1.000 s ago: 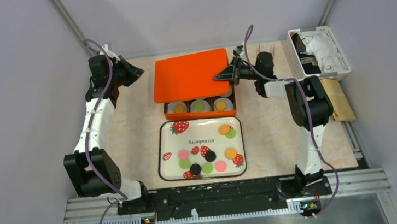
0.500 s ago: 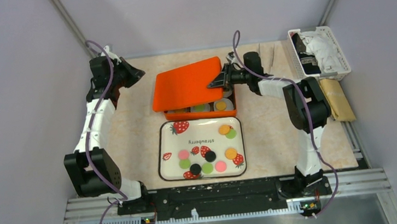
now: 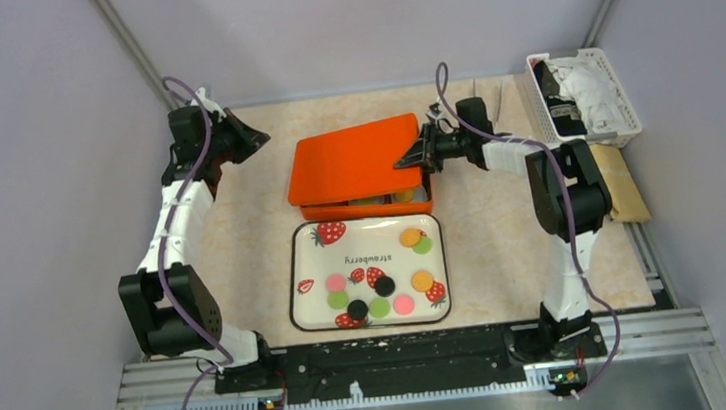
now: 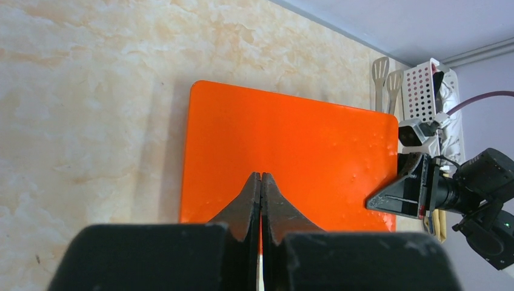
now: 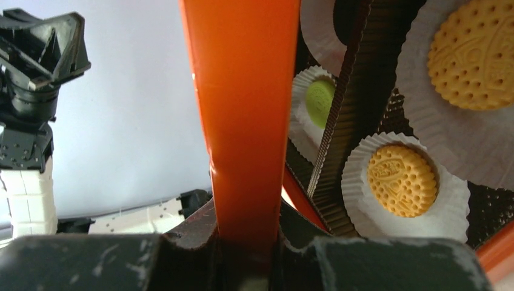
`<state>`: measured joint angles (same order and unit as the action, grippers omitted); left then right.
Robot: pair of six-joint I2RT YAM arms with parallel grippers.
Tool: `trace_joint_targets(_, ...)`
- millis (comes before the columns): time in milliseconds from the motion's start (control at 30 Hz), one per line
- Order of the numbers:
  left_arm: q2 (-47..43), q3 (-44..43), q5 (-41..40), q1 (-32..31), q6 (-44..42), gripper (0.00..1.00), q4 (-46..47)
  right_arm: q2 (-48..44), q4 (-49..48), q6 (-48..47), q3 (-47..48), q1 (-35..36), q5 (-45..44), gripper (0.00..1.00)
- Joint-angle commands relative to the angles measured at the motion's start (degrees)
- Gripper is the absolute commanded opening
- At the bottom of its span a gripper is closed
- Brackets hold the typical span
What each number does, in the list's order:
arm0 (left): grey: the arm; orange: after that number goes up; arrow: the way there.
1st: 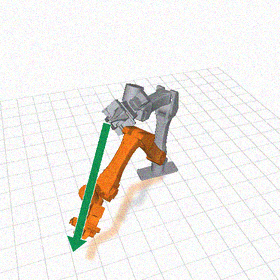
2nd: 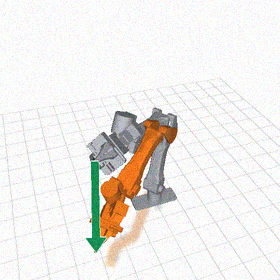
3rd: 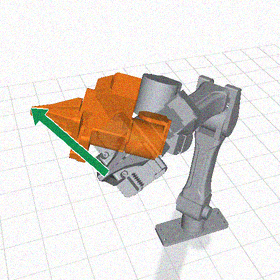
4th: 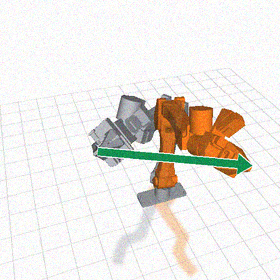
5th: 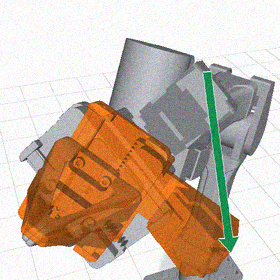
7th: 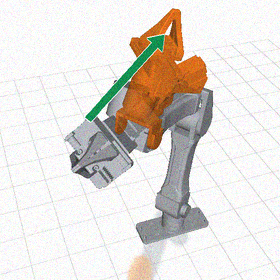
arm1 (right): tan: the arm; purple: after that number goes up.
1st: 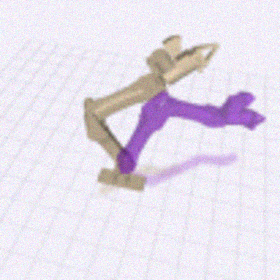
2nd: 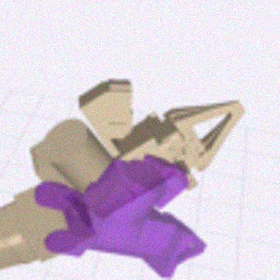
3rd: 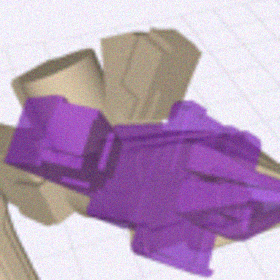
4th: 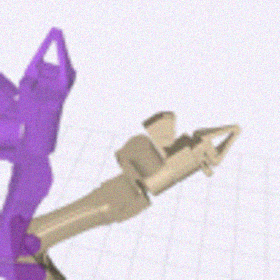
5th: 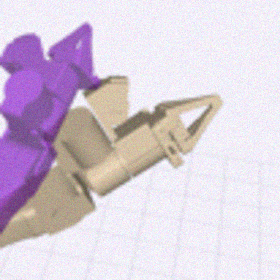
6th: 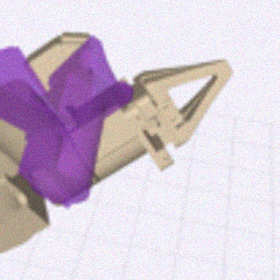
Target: Pack the cookies
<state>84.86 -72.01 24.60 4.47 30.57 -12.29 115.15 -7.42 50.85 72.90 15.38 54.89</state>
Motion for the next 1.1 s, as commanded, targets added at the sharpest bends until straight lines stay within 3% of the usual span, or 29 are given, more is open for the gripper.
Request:
trace_joint_targets(0, 1.00, 0.32, 1.90, 0.17, 0.62, 0.00, 2.99, -3.27, 5.20, -5.64, 1.96, -0.19, -0.69, 0.00)
trace_joint_targets(233, 1.28, 0.47, 1.86, 0.10, 0.55, 0.00, 2.93, -4.82, 10.76, -8.87, 1.63, 0.37, -1.56, 0.00)
trace_joint_targets(633, 2.73, 2.21, 6.58, -1.75, 0.85, 0.00, 6.86, -2.24, 4.10, -6.33, -2.54, -3.79, -2.02, 0.00)
trace_joint_targets(1067, 3.43, 13.97, 4.58, -15.69, 2.96, 0.00, 18.72, 0.96, 6.99, -10.98, -2.71, -6.17, -3.39, 0.00)
